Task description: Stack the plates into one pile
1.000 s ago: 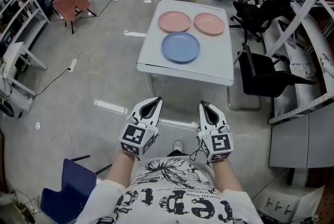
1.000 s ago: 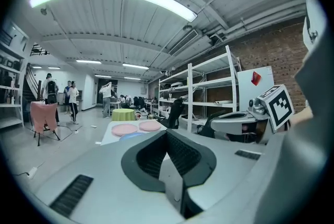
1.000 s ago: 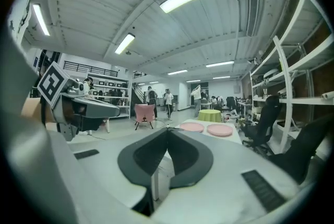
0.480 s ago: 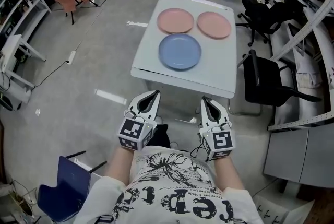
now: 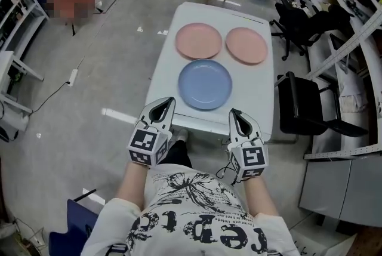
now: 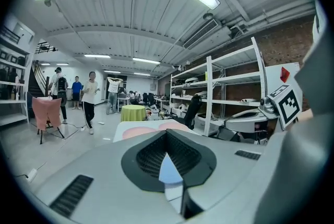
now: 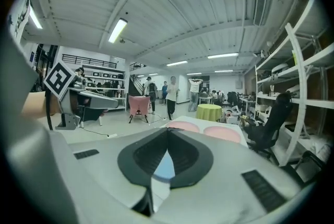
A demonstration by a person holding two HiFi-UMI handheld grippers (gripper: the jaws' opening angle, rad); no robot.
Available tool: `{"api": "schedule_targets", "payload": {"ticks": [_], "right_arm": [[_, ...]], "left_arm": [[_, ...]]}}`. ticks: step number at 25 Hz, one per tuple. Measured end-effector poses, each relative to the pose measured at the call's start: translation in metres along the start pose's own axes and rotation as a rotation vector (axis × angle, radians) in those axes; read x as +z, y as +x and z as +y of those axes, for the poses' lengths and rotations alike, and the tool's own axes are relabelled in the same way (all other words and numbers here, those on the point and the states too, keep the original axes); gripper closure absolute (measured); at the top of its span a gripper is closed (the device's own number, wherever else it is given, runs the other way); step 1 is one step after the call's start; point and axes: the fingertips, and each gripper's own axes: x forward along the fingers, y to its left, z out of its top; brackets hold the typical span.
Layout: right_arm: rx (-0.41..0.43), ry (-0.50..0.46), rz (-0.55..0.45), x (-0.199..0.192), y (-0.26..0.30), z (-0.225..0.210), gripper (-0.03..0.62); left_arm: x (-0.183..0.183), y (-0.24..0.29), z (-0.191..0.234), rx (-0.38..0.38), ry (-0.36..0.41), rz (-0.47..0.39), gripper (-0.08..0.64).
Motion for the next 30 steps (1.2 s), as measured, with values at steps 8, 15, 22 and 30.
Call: {"api": "schedule_targets", "payload": {"ticks": [8, 15, 22, 30], "right_arm": [[-0.049, 0.022, 0.056, 0.023, 0.14, -0.04, 0.584], [-0.078, 0.065, 0.118, 0.023, 0.242, -0.076, 0.584], [-0.127, 0.128, 0.217, 0.001, 0.331, -0.113, 0.584], [-0.181, 0.272, 0.364, -0.054, 0.397, -0.157, 0.522]], "left_arm": [[0.012, 0.117, 0.099, -0.032, -0.004, 0.082, 0.549], [0.01, 0.199, 0.168, -0.028, -0.036, 0.133, 0.549], [-0.012, 0.273, 0.22, -0.051, -0.075, 0.22, 0.549], [-0.051, 0.351, 0.251, -0.122, -0.146, 0.387, 0.452]]}}
